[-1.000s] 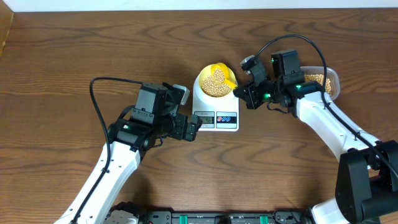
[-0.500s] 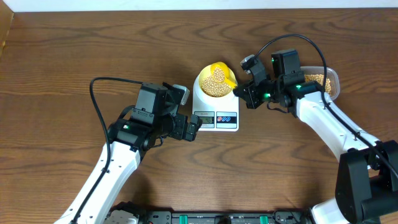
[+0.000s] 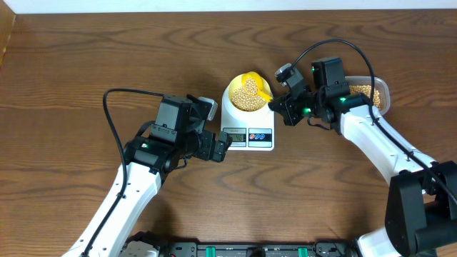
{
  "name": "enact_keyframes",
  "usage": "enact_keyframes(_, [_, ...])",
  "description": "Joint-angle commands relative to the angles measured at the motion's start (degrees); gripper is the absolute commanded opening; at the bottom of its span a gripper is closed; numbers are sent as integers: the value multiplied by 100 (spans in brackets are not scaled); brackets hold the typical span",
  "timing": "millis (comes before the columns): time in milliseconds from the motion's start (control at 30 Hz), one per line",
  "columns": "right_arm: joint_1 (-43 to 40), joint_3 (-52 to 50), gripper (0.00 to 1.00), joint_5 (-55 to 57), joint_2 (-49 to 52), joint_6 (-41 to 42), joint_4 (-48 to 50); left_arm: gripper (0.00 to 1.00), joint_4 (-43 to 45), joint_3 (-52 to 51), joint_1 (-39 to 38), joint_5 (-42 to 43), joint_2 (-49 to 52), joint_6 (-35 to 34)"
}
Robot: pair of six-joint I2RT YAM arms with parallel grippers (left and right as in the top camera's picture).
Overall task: Scoop item into bowl and weigh 50g on scale
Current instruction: 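Hold the tipped scoop over the bowl, shaking soybeans out with the right gripper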
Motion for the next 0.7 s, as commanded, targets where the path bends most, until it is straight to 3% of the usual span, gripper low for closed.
enact_keyframes(0, [26, 17, 1, 59, -33, -249, 0, 100, 7, 9, -9, -59, 22, 13])
enact_keyframes(667, [26, 17, 1, -210, -33, 136, -24, 100, 7, 9, -9, -57, 22, 15])
